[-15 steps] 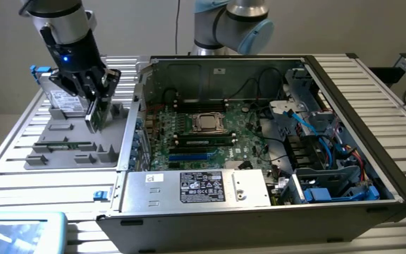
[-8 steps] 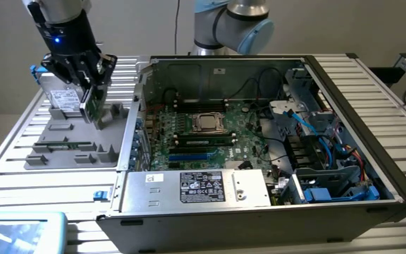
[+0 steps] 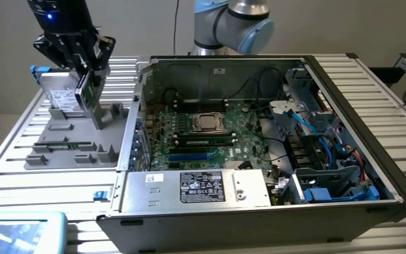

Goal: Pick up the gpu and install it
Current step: 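Pick up the gpu and move the gpu toward the slot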

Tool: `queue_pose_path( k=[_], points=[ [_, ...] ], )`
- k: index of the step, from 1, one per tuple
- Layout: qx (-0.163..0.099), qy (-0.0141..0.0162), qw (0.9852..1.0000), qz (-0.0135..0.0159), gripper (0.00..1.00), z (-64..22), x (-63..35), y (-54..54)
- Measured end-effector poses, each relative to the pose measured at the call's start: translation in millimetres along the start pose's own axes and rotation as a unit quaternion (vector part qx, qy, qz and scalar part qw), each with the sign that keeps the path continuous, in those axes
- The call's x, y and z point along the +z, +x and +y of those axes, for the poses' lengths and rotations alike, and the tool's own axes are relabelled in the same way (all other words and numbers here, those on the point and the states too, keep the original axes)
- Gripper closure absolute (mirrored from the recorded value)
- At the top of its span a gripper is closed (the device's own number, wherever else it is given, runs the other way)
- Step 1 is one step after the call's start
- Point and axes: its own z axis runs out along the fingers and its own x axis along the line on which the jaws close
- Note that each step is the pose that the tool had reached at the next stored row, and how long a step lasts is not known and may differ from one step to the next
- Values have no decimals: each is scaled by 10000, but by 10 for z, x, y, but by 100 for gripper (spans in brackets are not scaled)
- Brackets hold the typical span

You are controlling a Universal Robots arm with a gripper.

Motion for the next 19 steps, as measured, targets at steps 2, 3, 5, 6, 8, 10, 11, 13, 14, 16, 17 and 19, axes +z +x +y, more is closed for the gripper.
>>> queue_pose_path(
  k=[2, 3, 5, 6, 8, 10, 11, 13, 14, 16, 17, 19],
  points=[
    [0, 0, 10000, 4, 71, -7, -93, -57],
    [1, 0, 10000, 6, 71, -12, -141, -88],
    [2, 0, 10000, 11, 71, -29, -239, -161],
    [1, 0, 10000, 13, 71, -38, -286, -198],
    [3, -1, 10000, 17, 71, -54, -380, -272],
    [2, -3, 10000, 21, 71, -67, -475, -348],
    [3, -5, 10000, 22, 71, -73, -520, -386],
    [2, -9, 10000, 23, 71, -89, -571, -474],
    [2, -13, 10000, 23, 71, -98, -576, -520],
    [2, -19, 10000, 24, 71, -116, -583, -610],
    [2, -22, 10000, 24, 71, -126, -586, -655],
    [2, -29, 10000, 24, 71, -144, -591, -747]
  ],
)
